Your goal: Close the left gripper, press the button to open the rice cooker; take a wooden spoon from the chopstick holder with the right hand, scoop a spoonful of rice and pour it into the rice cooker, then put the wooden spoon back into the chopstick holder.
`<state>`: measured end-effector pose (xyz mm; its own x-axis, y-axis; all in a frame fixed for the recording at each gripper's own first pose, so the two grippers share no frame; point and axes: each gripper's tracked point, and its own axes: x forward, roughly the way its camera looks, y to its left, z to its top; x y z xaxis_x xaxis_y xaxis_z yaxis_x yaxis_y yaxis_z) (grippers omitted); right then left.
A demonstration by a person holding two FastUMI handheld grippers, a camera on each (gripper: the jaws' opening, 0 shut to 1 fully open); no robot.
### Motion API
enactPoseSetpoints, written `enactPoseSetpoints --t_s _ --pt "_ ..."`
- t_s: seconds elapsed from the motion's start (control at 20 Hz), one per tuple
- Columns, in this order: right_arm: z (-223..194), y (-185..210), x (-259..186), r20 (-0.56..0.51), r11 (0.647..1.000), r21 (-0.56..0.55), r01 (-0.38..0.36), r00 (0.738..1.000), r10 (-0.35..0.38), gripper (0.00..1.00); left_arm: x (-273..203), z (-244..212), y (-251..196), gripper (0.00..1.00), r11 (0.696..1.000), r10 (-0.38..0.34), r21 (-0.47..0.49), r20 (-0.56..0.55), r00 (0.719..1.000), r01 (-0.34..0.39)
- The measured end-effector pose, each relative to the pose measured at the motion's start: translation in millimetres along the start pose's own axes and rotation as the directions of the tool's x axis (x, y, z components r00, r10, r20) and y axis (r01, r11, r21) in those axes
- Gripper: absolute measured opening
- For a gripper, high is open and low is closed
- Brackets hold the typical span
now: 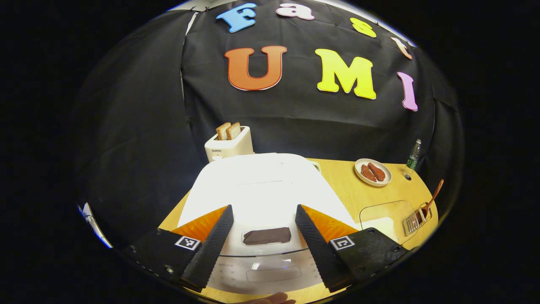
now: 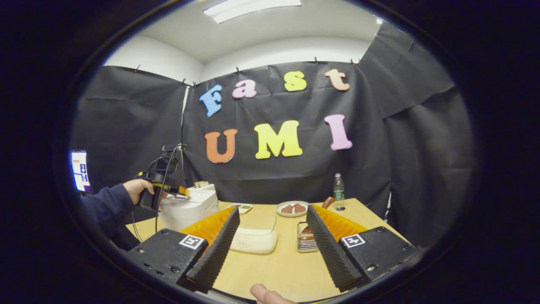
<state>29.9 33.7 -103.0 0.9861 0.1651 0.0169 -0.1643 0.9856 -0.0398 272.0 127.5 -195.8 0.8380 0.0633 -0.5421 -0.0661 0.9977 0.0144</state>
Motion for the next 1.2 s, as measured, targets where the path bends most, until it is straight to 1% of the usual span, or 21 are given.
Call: enactPoseSetpoints --t_s 0.1,0.25,0.35,0.5,0.55,0.65,0.75,0.85,0.9,1.0,1.1,1.2 --pt "-1.6 -2.1 -3.5 0.001 1.000 0.000 0.006 1.000 -0.006 0.99 0.3 -4.7 0.8 0.96 1.000 0.004 -0.007 -0.025 1.000 -0.005" --pt "-2.9 -7.3 -7.3 -0.004 1.000 0.012 0.020 1.000 -0.020 1.00 3.6 -4.3 1.9 0.97 1.000 0.011 -0.008 -0.008 1.000 -0.011" --pt "-2.5 -8.3 -9.8 -0.005 1.000 0.018 0.024 1.000 -0.024 1.00 3.8 -2.5 0.7 0.98 0.999 0.013 -0.030 0.010 1.000 -0.012" --pt "0.3 -12.6 -11.0 -0.003 0.999 0.019 0.036 0.999 -0.036 0.99 5.0 3.0 3.0 0.98 0.999 0.026 -0.035 0.067 0.997 -0.024" --pt "1.3 -15.2 -11.2 -0.002 0.999 0.018 0.042 0.999 -0.042 1.00 4.6 4.3 3.3 0.97 0.999 0.031 -0.038 0.083 0.996 -0.028" --pt "2.4 -19.2 -10.9 0.003 0.998 0.015 0.054 0.999 -0.054 0.99 -1.6 12.8 -2.2 0.96 0.999 0.007 -0.051 0.139 0.990 0.000" --pt "-1.6 -23.7 -9.2 -0.006 0.997 0.023 0.068 0.998 -0.068 1.00 -20.9 18.6 -4.8 0.95 0.999 0.006 -0.033 0.186 0.982 0.001" --pt "-5.9 -25.2 -6.6 -0.022 0.997 0.030 0.074 0.997 -0.073 1.00 -44.0 17.9 -1.3 0.95 0.999 0.030 0.003 0.200 0.979 -0.032" --pt "-7.0 -26.3 -7.1 -0.025 0.996 0.034 0.077 0.997 -0.076 1.00 -57.7 23.4 -6.6 0.95 1.000 0.020 0.007 0.228 0.973 -0.022" --pt "-6.3 -29.6 -6.6 -0.023 0.995 0.038 0.089 0.996 -0.088 1.00 -97.9 32.1 -26.2 0.94 0.999 -0.035 0.019 0.295 0.955 0.030" --pt "-7.3 -31.7 -6.6 -0.025 0.994 0.032 0.102 0.995 -0.101 1.00 -140.0 34.2 -34.9 0.94 0.999 -0.050 0.036 0.363 0.930 0.040" --pt "-5.6 -33.1 -6.1 -0.030 0.993 0.031 0.115 0.993 -0.114 1.00 -179.2 26.8 -39.4 0.94 0.999 -0.048 0.041 0.406 0.913 0.035"
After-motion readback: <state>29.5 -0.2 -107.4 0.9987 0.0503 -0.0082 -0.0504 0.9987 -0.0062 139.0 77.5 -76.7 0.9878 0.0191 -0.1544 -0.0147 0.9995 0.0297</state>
